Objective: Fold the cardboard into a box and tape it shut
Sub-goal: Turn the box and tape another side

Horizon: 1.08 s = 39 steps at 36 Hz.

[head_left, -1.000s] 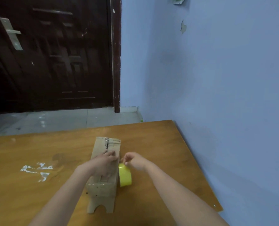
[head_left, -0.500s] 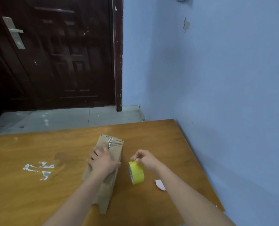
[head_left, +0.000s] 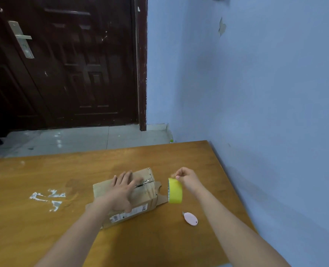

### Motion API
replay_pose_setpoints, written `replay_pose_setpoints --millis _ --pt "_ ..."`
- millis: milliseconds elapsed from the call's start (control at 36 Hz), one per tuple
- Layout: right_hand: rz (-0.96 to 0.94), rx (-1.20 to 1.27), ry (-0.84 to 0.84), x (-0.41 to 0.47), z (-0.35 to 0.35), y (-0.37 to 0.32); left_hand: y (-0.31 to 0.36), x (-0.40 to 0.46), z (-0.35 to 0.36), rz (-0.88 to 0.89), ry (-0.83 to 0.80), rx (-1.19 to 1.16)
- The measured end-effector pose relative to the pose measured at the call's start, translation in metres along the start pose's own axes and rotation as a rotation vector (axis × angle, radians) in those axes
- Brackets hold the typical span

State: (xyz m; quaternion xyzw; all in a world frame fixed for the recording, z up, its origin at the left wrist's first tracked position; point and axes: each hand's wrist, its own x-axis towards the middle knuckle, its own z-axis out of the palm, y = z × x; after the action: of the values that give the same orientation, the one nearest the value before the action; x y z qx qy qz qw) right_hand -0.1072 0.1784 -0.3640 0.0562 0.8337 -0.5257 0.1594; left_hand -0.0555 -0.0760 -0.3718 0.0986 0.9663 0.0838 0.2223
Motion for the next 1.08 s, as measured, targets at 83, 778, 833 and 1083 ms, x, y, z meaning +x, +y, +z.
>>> replay_pose_setpoints --millis 83,778,833,1083 --pt "-0.012 0.016 -0.005 -0.002 -0.001 -0.002 0.003 -0.002 0.000 -0.006 -0.066 0.032" --pt "-0.203 0.028 -0.098 -0.019 0.002 -0.062 0.077 0.023 -0.053 0.095 0.470 -0.771" --pt "-0.200 0.023 -0.100 -0.019 0.003 -0.063 0.076 0.023 -0.052 0.101 0.461 -0.809" --pt "-0.203 -0.025 -0.111 -0.028 0.001 -0.074 0.063 0.032 -0.051 0.072 0.459 -1.087"
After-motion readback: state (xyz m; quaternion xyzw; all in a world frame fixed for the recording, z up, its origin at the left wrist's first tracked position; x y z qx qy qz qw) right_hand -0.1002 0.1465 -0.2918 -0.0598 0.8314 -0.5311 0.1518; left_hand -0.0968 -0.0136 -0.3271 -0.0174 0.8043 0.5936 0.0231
